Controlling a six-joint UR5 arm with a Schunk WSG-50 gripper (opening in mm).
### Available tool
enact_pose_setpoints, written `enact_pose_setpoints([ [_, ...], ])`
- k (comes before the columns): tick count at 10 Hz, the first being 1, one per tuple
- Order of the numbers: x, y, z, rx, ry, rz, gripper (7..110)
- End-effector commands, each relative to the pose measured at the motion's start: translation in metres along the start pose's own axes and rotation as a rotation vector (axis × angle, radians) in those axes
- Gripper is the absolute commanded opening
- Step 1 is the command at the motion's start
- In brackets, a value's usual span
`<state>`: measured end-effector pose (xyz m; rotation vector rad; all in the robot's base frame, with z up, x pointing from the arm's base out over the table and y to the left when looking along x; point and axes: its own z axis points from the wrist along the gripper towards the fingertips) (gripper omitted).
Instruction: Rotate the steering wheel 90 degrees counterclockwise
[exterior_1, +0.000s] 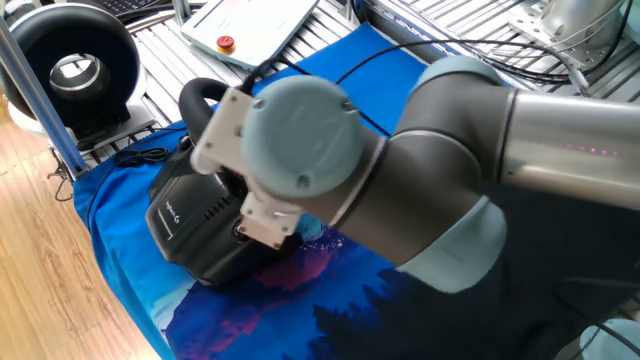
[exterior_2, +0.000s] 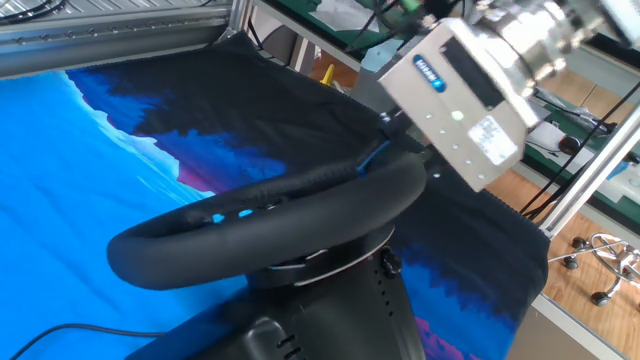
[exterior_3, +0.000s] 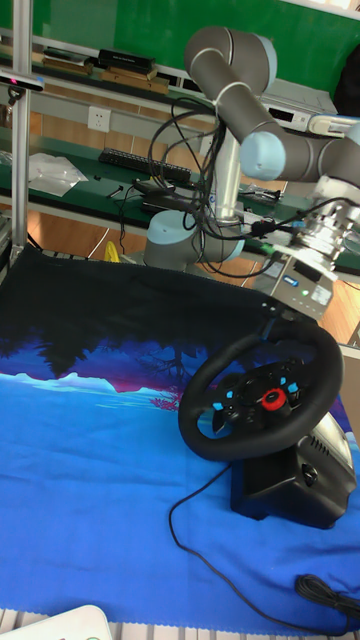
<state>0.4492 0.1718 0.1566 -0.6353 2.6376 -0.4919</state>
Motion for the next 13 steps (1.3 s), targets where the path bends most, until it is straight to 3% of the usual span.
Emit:
enact_pose_setpoints([
  [1,0.018,-0.009,0.006,-0.061,0.028,-0.085,7],
  [2,0.019,-0.019,0.003,-0.048,0.050,-0.132,7],
  [3,0.017,-0.022,0.001,-0.045,0.064,-0.148,22],
  [5,0.015,-0.020,-0.019,-0.007,0.162,-0.143,22],
  [6,0.014,-0.013,-0.027,-0.010,0.201,-0.131,44],
  [7,0.014,-0.005,-0.032,-0.038,0.229,-0.131,44],
  [8,0.013,0.008,-0.035,-0.092,0.241,-0.126,66],
  [9,0.016,0.024,-0.041,-0.170,0.272,-0.117,66],
  [10,0.018,0.047,-0.058,-0.285,0.322,-0.081,66],
  [11,0.025,0.066,-0.085,-0.416,0.401,-0.038,66],
  [12,0.028,0.049,-0.097,-0.439,0.436,-0.050,66],
  [13,0.040,0.009,-0.106,-0.369,0.497,-0.074,66],
])
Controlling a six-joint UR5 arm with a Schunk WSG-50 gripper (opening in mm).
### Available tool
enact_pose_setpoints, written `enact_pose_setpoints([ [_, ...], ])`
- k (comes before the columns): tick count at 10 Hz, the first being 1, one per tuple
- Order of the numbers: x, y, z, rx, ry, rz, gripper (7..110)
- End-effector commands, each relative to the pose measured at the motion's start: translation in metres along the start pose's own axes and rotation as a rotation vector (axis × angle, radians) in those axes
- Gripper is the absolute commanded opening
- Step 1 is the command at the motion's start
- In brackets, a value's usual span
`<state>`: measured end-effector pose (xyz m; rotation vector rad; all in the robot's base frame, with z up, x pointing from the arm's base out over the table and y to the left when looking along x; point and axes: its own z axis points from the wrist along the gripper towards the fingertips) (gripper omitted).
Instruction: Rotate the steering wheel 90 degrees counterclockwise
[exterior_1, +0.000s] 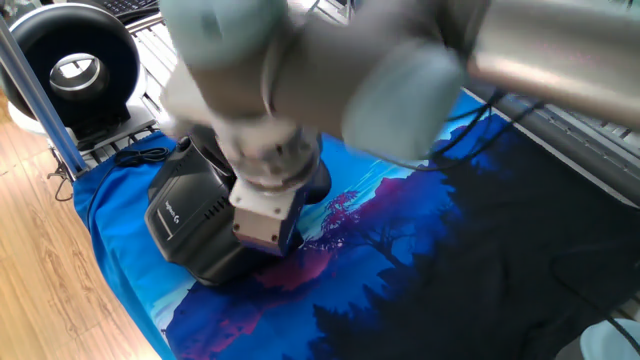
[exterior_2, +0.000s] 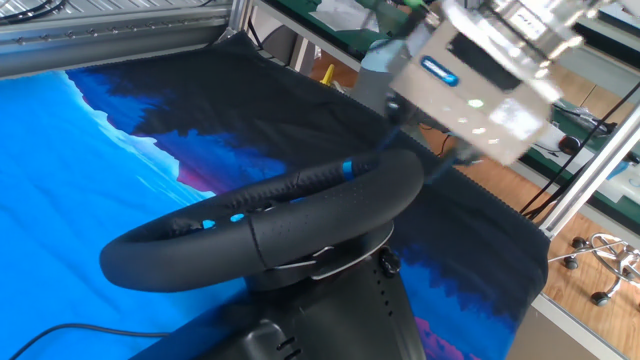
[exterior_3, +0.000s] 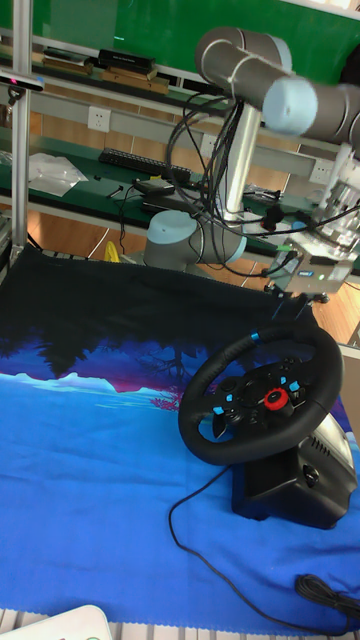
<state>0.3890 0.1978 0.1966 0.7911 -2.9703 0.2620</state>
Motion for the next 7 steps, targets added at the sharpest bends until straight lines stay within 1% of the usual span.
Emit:
enact_pose_setpoints([
  [1,0.060,-0.031,-0.045,-0.024,0.229,0.051,22],
  [2,0.084,-0.043,-0.054,0.010,0.311,0.096,22],
  [3,0.093,-0.056,-0.056,0.056,0.329,0.149,22],
  [4,0.087,-0.064,-0.049,0.032,0.268,0.217,22],
  [5,0.081,-0.073,-0.048,-0.035,0.211,0.269,22],
  [6,0.060,-0.092,-0.046,-0.104,0.093,0.316,22],
  [7,0.032,-0.110,-0.045,-0.163,-0.026,0.340,22],
])
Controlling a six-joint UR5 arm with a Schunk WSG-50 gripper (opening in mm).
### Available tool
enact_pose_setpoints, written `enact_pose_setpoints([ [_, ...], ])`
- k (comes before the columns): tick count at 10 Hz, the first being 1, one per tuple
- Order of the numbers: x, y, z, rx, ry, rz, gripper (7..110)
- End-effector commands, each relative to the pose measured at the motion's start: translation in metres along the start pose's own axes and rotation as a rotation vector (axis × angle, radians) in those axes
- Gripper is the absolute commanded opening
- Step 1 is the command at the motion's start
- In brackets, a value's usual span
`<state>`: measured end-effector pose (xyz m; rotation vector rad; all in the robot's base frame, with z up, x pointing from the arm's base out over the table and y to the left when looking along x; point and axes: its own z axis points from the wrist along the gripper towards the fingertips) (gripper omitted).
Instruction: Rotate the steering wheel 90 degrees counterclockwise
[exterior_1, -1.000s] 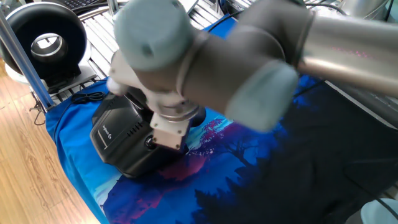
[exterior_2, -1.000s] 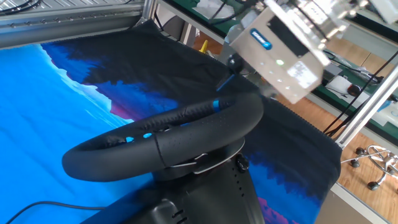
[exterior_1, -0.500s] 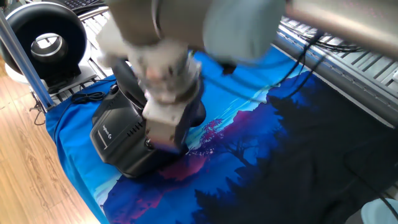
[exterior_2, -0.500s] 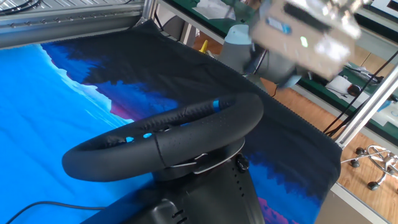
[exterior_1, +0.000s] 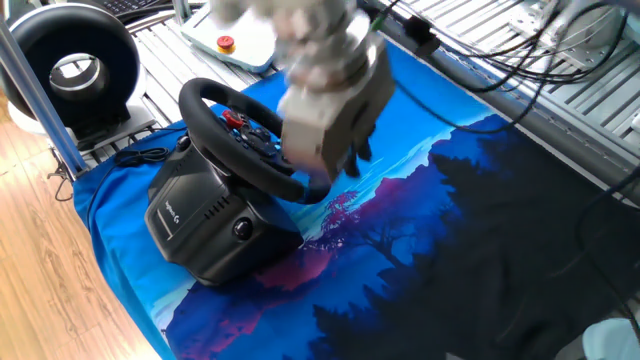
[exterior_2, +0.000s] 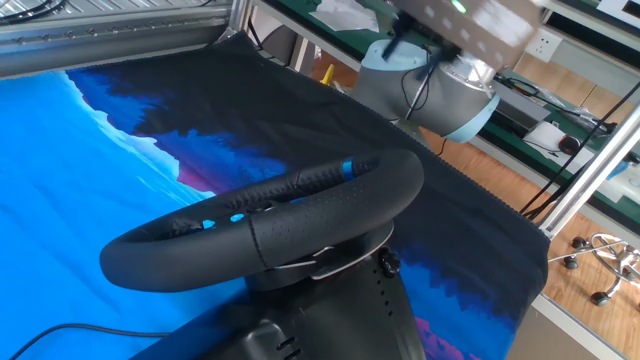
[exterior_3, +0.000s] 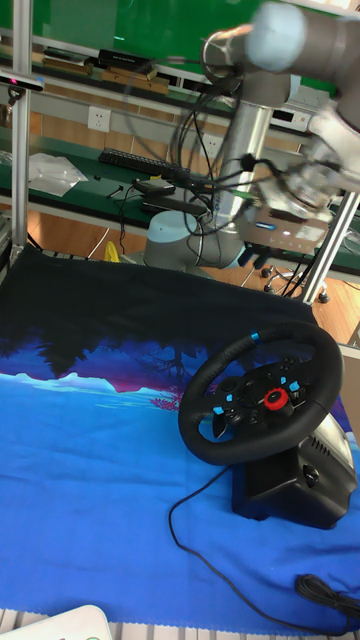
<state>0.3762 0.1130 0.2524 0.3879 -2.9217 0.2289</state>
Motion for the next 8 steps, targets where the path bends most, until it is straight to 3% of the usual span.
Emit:
enact_pose_setpoints([
  [1,-0.062,-0.040,-0.006,-0.160,-0.240,0.112,22],
  [2,-0.080,-0.047,0.003,-0.156,-0.292,0.122,22],
  [3,-0.086,-0.051,0.007,-0.150,-0.313,0.132,7],
  [4,-0.089,-0.047,0.005,-0.176,-0.335,0.139,7],
  [5,-0.095,-0.029,0.000,-0.266,-0.357,0.158,7],
  [8,-0.107,-0.027,0.005,-0.255,-0.356,0.144,7],
])
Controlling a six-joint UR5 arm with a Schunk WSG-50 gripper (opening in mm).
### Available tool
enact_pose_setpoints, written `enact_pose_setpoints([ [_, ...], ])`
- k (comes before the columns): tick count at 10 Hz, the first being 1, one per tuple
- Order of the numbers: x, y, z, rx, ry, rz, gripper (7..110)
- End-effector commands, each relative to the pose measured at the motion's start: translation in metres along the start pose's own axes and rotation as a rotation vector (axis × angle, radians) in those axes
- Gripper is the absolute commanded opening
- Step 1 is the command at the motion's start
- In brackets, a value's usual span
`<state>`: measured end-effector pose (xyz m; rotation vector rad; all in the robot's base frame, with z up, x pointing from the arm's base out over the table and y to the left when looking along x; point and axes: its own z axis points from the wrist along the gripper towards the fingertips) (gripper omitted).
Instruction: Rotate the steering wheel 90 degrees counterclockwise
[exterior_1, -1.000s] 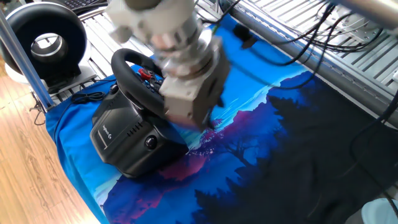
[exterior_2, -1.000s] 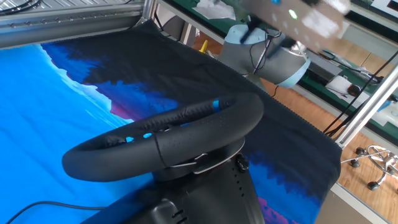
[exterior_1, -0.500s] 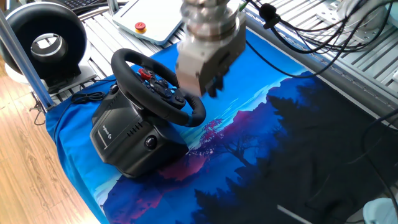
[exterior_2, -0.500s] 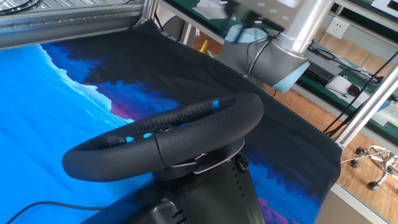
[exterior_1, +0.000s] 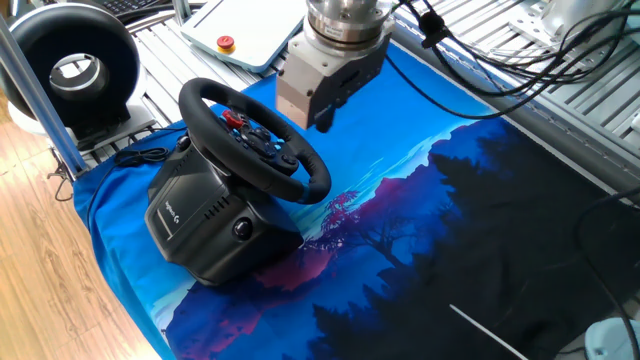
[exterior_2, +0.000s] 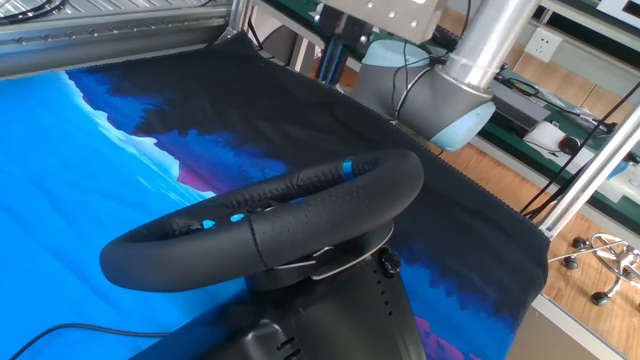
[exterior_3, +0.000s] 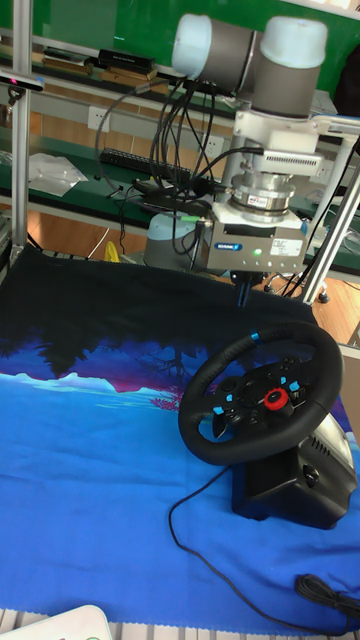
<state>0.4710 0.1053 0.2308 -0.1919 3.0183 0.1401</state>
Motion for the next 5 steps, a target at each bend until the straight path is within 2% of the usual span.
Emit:
enact_pose_setpoints([
  [1,-0.0150,0.0078,0.0044,-0.036,-0.032,0.008,7],
  [5,-0.0147,0.0149,0.0030,-0.047,-0.023,-0.003,7],
])
